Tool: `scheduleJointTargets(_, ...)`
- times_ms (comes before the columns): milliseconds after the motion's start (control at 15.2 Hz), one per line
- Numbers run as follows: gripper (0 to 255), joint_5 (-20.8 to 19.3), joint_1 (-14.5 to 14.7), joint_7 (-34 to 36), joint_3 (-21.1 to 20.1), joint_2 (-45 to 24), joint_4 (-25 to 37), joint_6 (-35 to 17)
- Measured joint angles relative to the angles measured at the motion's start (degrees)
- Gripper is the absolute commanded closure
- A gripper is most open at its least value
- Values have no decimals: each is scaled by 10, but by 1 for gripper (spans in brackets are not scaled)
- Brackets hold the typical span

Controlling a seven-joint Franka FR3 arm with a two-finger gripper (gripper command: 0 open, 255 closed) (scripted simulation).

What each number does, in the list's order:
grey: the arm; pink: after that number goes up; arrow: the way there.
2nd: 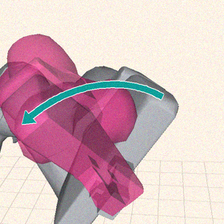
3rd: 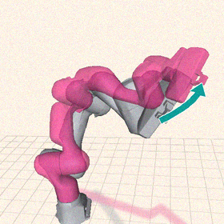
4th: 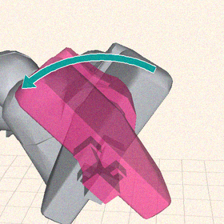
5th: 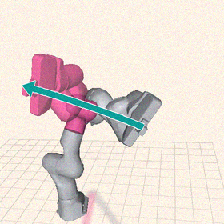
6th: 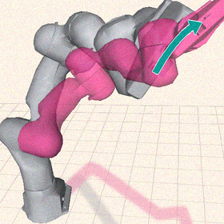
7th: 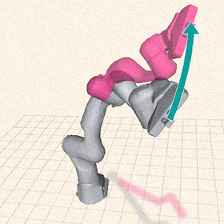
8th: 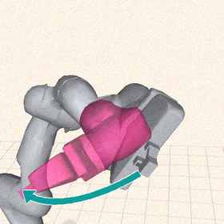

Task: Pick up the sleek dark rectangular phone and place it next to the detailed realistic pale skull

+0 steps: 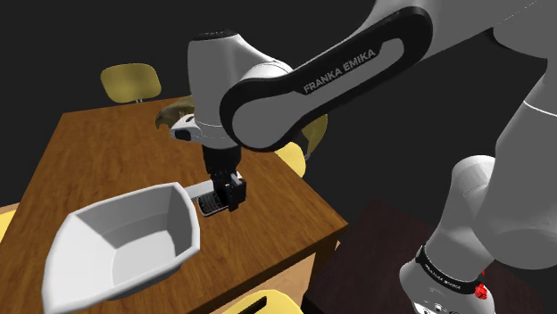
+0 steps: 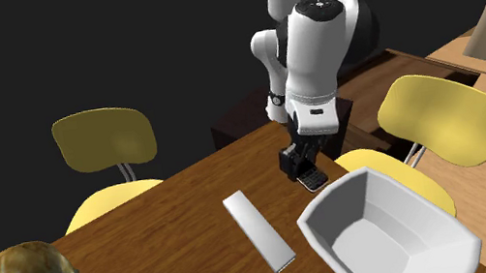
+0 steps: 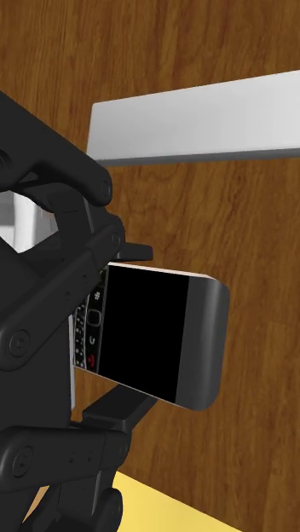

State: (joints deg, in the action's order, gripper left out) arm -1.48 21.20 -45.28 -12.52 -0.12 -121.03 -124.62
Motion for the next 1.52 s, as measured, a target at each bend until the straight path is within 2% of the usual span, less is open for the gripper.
scheduleJointTargets(1518, 255, 12, -1, -11, 2, 42, 134, 175)
